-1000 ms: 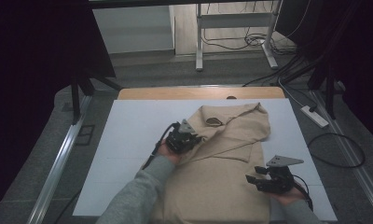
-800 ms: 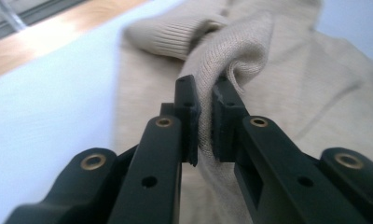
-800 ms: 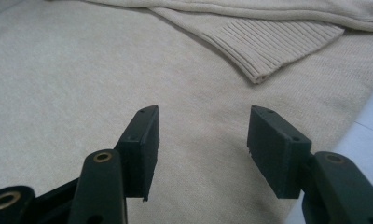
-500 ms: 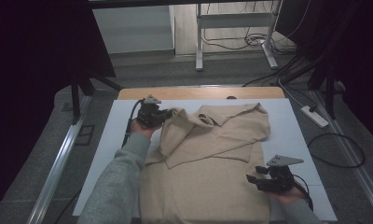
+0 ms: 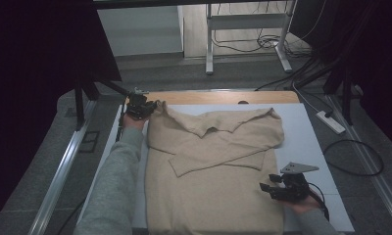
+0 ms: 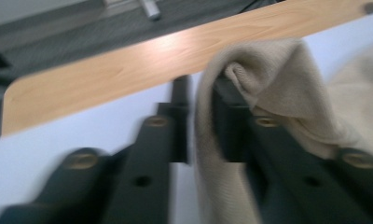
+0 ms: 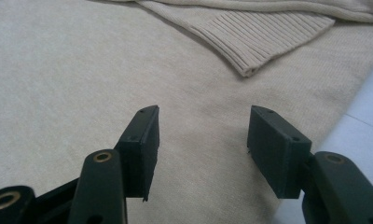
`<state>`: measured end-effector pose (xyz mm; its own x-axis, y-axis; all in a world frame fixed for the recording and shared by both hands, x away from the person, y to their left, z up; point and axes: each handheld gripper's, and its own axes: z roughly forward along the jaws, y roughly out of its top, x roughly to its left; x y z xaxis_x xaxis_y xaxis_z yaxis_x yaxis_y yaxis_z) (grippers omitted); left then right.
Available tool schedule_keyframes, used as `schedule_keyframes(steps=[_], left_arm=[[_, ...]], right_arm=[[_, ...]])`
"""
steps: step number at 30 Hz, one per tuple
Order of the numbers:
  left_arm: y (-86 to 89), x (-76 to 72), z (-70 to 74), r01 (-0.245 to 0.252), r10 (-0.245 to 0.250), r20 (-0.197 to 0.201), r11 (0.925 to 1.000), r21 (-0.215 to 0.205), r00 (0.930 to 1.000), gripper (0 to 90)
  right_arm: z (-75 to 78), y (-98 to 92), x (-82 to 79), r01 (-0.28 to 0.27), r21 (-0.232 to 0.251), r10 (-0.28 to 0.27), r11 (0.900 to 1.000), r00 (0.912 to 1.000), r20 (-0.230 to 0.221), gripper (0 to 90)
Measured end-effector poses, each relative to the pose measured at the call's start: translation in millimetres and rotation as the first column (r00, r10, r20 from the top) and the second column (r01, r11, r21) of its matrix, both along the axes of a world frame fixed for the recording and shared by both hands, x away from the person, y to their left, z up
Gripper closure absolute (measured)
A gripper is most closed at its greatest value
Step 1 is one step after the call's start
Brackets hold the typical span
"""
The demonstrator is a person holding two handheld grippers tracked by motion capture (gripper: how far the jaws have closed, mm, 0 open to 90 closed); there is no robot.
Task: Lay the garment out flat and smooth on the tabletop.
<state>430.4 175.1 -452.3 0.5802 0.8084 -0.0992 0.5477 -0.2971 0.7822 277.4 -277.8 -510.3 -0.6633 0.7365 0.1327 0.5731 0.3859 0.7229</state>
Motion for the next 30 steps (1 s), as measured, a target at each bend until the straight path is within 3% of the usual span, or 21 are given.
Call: schedule_keyframes(steps=[1,5,8,11,13,14,15,18,20,25,30], left_arm=[[5.2,3.8,-0.8,-0.013,0.013,-0.004,0.9999,0.006,0.9999,49.5],[24.5,19.9,-1.6,-0.064,0.064,-0.002,0.9977,0.023,0.9979,41.1],[39.1,35.2,-3.6,-0.121,0.121,0.003,0.9922,0.029,0.9926,33.7],[52.3,50.5,-10.7,-0.200,0.199,0.016,0.9779,0.062,0.9799,29.0],[58.0,57.3,-18.9,-0.265,0.265,0.013,0.9601,0.089,0.9642,27.0],[60.3,58.2,-21.7,-0.272,0.273,-0.001,0.9587,0.082,0.9620,26.1],[60.7,57.6,-23.3,-0.265,0.266,-0.015,0.9614,0.076,0.9637,26.1],[54.5,48.6,-22.8,-0.185,0.189,-0.029,0.9769,0.106,0.9815,23.5],[50.8,38.8,-20.7,-0.144,0.148,-0.029,0.9840,0.105,0.9886,22.9],[45.1,10.8,-22.6,-0.093,0.105,-0.082,0.9870,0.131,0.9911,19.9],[42.5,-28.9,-32.3,-0.040,0.058,-0.124,0.9894,0.140,0.9906,18.3]], right_arm=[[-0.3,-0.3,0.3,0.002,0.001,-0.002,1.000,1.0000,0.001,43.6],[-0.7,-1.0,0.8,0.004,-0.002,-0.004,1.000,1.0000,-0.001,43.5],[-1.0,-0.7,1.2,0.003,-0.005,-0.003,1.000,1.0000,0.000,43.3],[-1.4,-0.6,1.5,0.006,-0.007,-0.006,1.000,1.0000,-0.001,42.8],[-1.7,-0.8,1.9,0.009,-0.009,-0.009,1.000,1.0000,-0.005,42.4],[-2.1,-1.2,2.3,0.011,-0.010,-0.011,1.000,0.9999,-0.004,42.2],[-2.2,-1.5,2.4,0.013,-0.011,-0.013,1.000,0.9999,-0.005,42.0],[-2.0,-2.7,2.9,0.015,-0.007,-0.015,1.000,0.9999,-0.007,41.4],[-2.3,-2.6,3.3,0.015,-0.005,-0.015,1.000,0.9999,-0.007,41.1],[-0.6,-1.5,1.1,0.014,-0.013,-0.014,1.000,0.9999,0.001,40.0],[1.3,-6.7,1.4,0.042,-0.014,-0.042,0.999,0.9990,0.014,38.9]])
